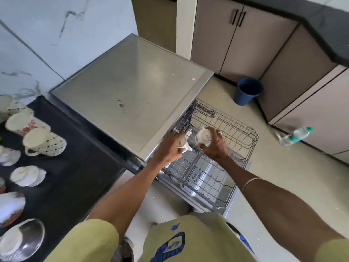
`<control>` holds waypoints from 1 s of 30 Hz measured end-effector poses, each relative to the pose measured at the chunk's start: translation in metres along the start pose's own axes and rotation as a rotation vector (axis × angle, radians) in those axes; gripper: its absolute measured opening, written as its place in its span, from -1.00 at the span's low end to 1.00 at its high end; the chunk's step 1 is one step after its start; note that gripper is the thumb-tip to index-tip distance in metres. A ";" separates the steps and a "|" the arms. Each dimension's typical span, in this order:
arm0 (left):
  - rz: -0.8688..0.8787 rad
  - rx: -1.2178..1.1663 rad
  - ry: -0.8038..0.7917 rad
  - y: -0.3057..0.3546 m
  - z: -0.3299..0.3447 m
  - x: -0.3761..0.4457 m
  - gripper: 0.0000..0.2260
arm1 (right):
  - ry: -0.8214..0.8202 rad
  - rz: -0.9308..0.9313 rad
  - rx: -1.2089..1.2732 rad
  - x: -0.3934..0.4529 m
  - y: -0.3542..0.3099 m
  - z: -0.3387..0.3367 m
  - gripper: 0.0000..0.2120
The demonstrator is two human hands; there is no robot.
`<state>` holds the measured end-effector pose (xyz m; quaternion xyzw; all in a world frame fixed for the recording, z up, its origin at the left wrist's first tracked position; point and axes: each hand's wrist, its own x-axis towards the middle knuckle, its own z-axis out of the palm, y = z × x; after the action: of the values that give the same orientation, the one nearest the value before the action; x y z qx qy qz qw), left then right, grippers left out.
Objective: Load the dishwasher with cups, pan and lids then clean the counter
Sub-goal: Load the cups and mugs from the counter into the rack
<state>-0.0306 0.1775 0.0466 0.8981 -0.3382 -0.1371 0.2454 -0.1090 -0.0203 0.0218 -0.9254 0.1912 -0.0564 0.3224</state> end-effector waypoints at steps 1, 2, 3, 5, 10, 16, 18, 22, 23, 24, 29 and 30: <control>-0.041 -0.002 -0.024 -0.003 0.009 0.003 -0.56 | -0.025 0.010 0.015 0.002 0.008 0.005 -0.31; -0.086 -0.006 -0.042 -0.007 0.019 0.006 -0.56 | -0.052 0.017 0.025 0.004 0.015 0.012 -0.31; -0.139 -0.008 -0.069 -0.012 0.028 0.007 -0.56 | -0.079 0.020 0.026 0.004 0.022 0.019 -0.30; -0.250 -0.019 -0.100 -0.023 0.042 0.005 -0.57 | -0.160 0.034 0.021 0.005 0.032 0.033 -0.29; -0.479 -0.024 -0.095 -0.054 0.074 0.009 -0.46 | -0.313 0.086 -0.008 -0.004 0.052 0.071 -0.25; -0.562 -0.047 -0.067 -0.106 0.111 0.025 -0.60 | -0.395 0.243 0.004 -0.013 0.063 0.131 -0.21; -0.542 -0.053 -0.066 -0.121 0.122 0.031 -0.66 | -0.398 0.252 -0.009 -0.016 0.065 0.153 -0.20; -0.493 -0.006 -0.125 -0.139 0.137 0.040 -0.50 | -0.415 0.270 -0.008 -0.006 0.062 0.186 -0.21; -0.487 0.016 -0.142 -0.143 0.141 0.041 -0.44 | -0.416 0.269 -0.002 -0.002 0.062 0.194 -0.20; -0.491 0.039 -0.159 -0.146 0.144 0.042 -0.39 | -0.422 0.270 0.004 0.000 0.062 0.201 -0.20; -0.580 0.016 -0.277 -0.153 0.152 0.051 -0.22 | -0.415 0.254 0.023 -0.001 0.066 0.230 -0.29; -0.593 0.022 -0.284 -0.154 0.152 0.053 -0.19 | -0.408 0.249 0.035 -0.002 0.067 0.234 -0.32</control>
<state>0.0286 0.1892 -0.1683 0.9320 -0.0943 -0.3228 0.1353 -0.0784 0.0671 -0.2035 -0.8812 0.2338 0.1686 0.3747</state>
